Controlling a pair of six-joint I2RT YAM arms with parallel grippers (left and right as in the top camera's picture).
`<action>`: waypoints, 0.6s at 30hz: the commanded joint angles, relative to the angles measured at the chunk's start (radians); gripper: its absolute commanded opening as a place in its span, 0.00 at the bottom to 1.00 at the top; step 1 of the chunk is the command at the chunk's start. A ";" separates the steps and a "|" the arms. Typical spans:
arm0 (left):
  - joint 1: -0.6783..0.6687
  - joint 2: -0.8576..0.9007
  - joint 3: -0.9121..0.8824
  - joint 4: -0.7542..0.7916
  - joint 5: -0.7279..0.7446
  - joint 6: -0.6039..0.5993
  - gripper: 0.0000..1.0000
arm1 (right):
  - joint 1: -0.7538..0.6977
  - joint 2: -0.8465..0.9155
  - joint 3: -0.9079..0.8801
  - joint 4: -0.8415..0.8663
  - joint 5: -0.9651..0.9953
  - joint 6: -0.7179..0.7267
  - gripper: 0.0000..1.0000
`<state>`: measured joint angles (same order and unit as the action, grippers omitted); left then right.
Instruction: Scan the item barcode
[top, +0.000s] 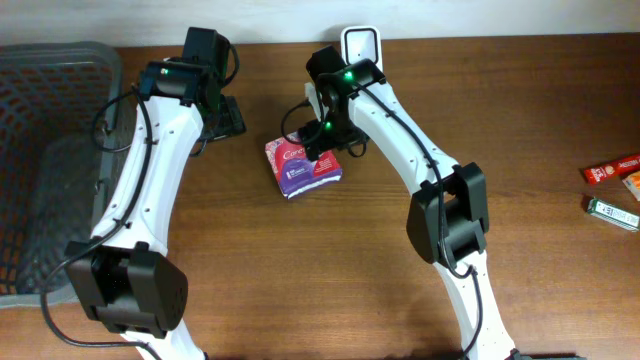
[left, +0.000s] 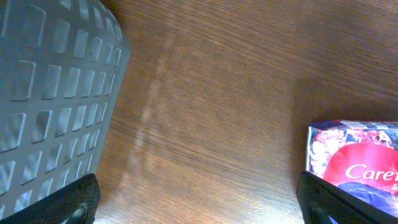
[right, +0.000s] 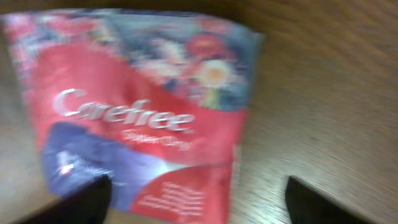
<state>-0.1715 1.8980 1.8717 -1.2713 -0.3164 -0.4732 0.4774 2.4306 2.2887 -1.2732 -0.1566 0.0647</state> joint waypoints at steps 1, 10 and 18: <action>0.005 -0.008 0.007 0.006 0.006 -0.012 0.99 | 0.053 0.016 -0.026 0.043 -0.048 -0.004 0.99; 0.005 -0.008 0.007 0.005 0.006 -0.012 0.99 | 0.079 0.016 -0.289 0.276 0.072 0.070 0.57; 0.005 -0.008 0.007 0.006 0.006 -0.012 0.99 | -0.015 0.016 -0.039 0.103 0.037 0.080 0.04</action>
<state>-0.1715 1.8984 1.8717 -1.2678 -0.3164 -0.4732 0.4923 2.4161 2.1815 -1.1378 -0.1703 0.1467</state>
